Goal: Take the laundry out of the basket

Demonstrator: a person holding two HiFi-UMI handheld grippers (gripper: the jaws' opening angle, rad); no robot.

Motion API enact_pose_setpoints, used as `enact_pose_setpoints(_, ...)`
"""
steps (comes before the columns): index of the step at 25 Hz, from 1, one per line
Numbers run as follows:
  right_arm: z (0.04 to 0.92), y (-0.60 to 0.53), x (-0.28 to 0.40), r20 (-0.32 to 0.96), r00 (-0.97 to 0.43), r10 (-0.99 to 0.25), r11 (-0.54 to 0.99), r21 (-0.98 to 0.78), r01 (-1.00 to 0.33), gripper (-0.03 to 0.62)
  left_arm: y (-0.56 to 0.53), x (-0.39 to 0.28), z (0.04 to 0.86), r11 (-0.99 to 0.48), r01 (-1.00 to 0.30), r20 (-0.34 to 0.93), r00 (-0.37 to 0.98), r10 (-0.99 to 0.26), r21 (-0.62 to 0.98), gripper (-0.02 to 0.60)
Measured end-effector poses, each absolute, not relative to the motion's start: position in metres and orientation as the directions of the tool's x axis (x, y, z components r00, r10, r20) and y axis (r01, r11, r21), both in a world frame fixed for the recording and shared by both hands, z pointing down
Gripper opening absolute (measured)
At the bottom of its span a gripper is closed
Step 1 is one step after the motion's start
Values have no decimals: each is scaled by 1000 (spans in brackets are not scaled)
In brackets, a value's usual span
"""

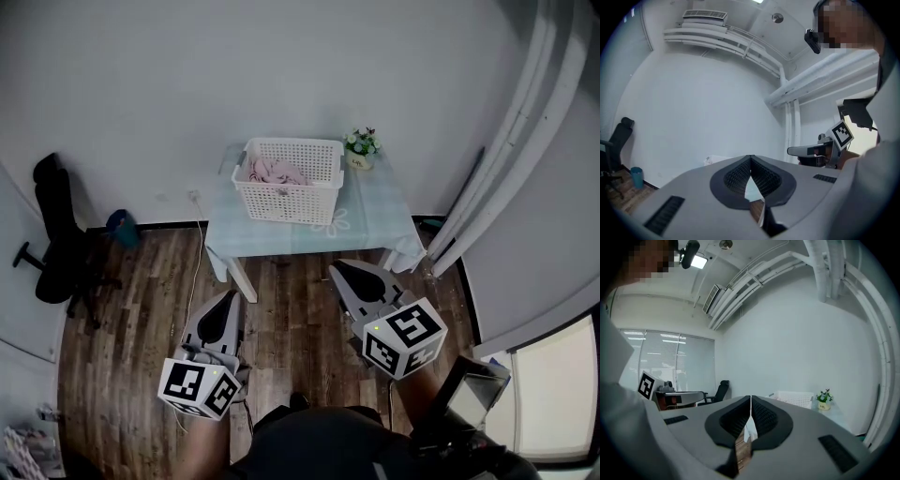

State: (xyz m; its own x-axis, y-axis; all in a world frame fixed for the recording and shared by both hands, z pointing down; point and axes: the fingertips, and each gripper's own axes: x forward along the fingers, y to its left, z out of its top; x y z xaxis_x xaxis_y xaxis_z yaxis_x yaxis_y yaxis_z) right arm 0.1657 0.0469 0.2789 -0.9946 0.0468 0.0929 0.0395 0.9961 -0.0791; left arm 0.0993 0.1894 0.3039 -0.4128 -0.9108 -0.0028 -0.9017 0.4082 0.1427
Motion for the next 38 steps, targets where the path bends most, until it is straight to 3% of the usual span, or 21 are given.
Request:
enact_pose_setpoints(13,277,-1,84,109,-994,27,997,-73,19,17,148,8,310,400,-900,1,-406,-914,175,9)
enact_pose_setpoints(38,261,-179,-80,46,-980,193,977,-101,188,20,-12,-134,284,549,-832,36,-548,-836,77,9)
